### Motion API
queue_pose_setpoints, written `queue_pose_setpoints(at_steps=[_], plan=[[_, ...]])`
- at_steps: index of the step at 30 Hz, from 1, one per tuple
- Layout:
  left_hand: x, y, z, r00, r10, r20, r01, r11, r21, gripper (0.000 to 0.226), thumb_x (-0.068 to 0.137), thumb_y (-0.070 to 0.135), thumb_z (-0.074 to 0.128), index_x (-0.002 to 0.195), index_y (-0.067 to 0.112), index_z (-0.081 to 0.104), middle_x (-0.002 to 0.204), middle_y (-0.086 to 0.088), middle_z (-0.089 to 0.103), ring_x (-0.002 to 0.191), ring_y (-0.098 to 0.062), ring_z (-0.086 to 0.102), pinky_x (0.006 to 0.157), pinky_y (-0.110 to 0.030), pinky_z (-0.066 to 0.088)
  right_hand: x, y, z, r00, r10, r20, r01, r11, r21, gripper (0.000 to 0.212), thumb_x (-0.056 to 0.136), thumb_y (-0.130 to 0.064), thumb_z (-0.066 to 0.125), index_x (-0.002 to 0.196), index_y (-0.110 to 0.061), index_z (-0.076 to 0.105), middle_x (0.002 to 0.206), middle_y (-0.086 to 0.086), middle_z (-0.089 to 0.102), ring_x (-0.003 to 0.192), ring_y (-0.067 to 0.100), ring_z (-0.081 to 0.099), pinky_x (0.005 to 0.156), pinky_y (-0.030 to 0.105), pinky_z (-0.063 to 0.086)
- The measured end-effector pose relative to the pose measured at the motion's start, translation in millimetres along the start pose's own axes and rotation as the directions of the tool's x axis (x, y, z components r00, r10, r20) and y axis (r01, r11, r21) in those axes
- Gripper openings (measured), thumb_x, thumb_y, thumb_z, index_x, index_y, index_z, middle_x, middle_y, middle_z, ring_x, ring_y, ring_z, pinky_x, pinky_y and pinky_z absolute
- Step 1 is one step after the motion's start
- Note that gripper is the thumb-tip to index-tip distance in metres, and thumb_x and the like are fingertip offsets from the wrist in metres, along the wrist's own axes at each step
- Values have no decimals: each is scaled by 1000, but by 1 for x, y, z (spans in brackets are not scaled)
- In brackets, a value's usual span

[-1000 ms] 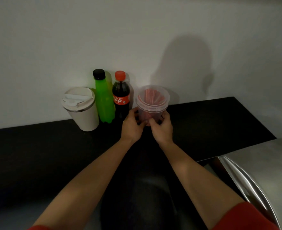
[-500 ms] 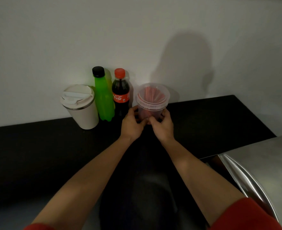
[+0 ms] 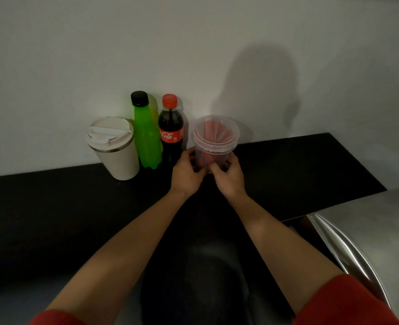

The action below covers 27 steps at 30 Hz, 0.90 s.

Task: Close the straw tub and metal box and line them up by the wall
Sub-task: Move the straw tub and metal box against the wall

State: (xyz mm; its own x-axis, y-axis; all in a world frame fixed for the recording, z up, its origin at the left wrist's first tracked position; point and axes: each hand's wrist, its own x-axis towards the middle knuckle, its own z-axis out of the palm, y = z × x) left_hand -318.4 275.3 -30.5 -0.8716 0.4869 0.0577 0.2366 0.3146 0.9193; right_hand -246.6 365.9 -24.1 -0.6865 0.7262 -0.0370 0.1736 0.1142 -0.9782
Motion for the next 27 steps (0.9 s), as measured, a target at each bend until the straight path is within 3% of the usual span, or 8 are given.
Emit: queue_pose_setpoints(at_steps=[4, 8, 12, 17, 21, 27], plan=[[-4, 2, -3, 1000, 4, -5, -3, 1000, 20, 65, 79, 17, 73, 135, 9, 42, 126, -10, 59, 106, -21, 61, 83, -22, 45, -4, -4, -2, 1000, -10, 28, 11, 999, -48, 47, 76, -15, 64, 121, -21, 52, 115, 0, 61, 102, 8, 58, 85, 22, 47], [-13, 6, -9, 1000, -3, -14, 4, 999, 38, 66, 81, 18, 72, 138, 9, 40, 131, -12, 55, 111, -24, 59, 85, -22, 42, -12, -10, -3, 1000, -14, 23, 16, 994, -107, 47, 75, -17, 65, 121, -16, 54, 116, 6, 61, 108, 18, 58, 94, 35, 48], [-29, 16, -17, 1000, 1, -11, -1, 998, 55, 65, 81, 18, 72, 137, 8, 40, 131, -13, 55, 111, -25, 58, 85, -21, 41, -26, -26, -4, 999, 36, 14, -33, 986, -165, 63, 74, -24, 65, 131, -9, 45, 129, 14, 53, 120, 28, 50, 102, 47, 41], [-55, 39, -29, 999, 50, 5, -50, 997, 55, 58, 82, 17, 71, 132, 6, 44, 128, -13, 57, 108, -20, 57, 84, -23, 42, -52, -49, -14, 999, 28, -29, -35, 970, -242, 85, 78, -33, 64, 145, -7, 19, 150, 15, 26, 138, 30, 24, 112, 40, 22], [-82, 59, -34, 994, 100, 39, -102, 993, 63, 51, 85, 18, 67, 130, 7, 47, 126, -11, 58, 111, -22, 57, 87, -26, 44, -69, -66, -31, 998, -32, -58, 13, 951, -309, 81, 78, -35, 64, 143, -6, 24, 145, 15, 30, 133, 28, 28, 99, 32, 27], [-115, 94, -33, 986, 141, 91, -146, 988, 58, 43, 89, 21, 62, 129, 14, 49, 128, -7, 58, 116, -20, 56, 98, -41, 48, -95, -97, -62, 989, -129, -77, 79, 882, -465, 83, 82, -38, 63, 146, -12, 18, 152, 13, 22, 138, 31, 23, 107, 42, 29]])
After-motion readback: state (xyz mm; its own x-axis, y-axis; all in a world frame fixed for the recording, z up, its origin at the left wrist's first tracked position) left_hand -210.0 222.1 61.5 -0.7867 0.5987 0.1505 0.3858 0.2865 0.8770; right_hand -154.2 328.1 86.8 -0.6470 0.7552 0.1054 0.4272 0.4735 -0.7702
